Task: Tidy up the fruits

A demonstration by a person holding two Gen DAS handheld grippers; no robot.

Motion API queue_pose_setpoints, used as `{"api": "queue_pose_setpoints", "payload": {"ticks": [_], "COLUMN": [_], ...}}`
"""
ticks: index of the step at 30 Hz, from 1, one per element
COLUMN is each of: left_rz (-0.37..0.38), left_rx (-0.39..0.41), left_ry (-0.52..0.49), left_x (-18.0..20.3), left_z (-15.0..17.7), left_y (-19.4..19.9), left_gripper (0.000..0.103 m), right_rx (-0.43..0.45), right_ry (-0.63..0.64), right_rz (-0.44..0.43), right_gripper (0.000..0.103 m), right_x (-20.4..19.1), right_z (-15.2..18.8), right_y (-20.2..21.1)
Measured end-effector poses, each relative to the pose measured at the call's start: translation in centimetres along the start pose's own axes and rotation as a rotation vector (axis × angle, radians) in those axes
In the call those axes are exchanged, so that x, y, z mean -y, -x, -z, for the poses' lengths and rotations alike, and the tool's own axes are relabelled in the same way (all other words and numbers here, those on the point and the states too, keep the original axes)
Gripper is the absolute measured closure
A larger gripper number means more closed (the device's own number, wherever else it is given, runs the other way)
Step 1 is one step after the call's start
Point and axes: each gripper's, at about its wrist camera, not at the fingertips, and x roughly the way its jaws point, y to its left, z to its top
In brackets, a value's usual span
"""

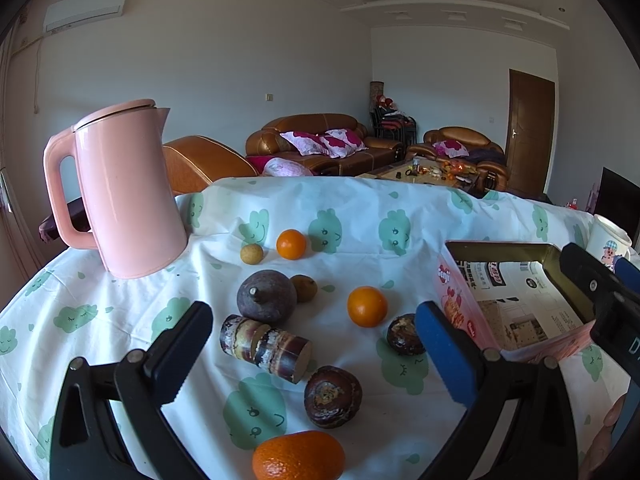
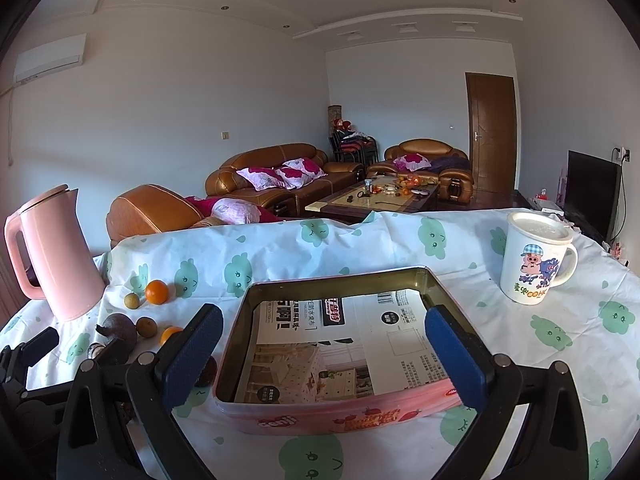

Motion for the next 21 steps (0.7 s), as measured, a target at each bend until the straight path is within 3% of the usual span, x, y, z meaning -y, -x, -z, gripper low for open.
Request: {"api": "queue_pose_setpoints", "payload": {"ticks": [5,10,16,21], "left_rz": [0.000,-0.013,-0.154,-0.180], "left_rx": [-0.008,-0.044,-0.098,-0.133], "left_ry": [0.022,0.120,0.156,0.141], "left_x": [-1.3,-5.8,-12.4,-15.0], "left_z": [0.3,1.1,3.0,4.4], "left_y": [0.5,2.6,5.0,5.7], "left_gripper": [0.000,0.000,0.000,0.000], "right_rx": [-0.020,-0.067,-0.173,-0.292], "right_ry": [0.007,0.051,0.047,0.077], "right_rz": [-0.019,-0.074,-0.313,-0.558], "right_gripper": [0.001,0.001,0.001,0.002], "right_x": [-0.2,-1.1,-3.8,-7.1], "right_z": [0.0,0.3,1.0,2.6], "right_y": [0.2,0.0,-0.4,-0.2]}}
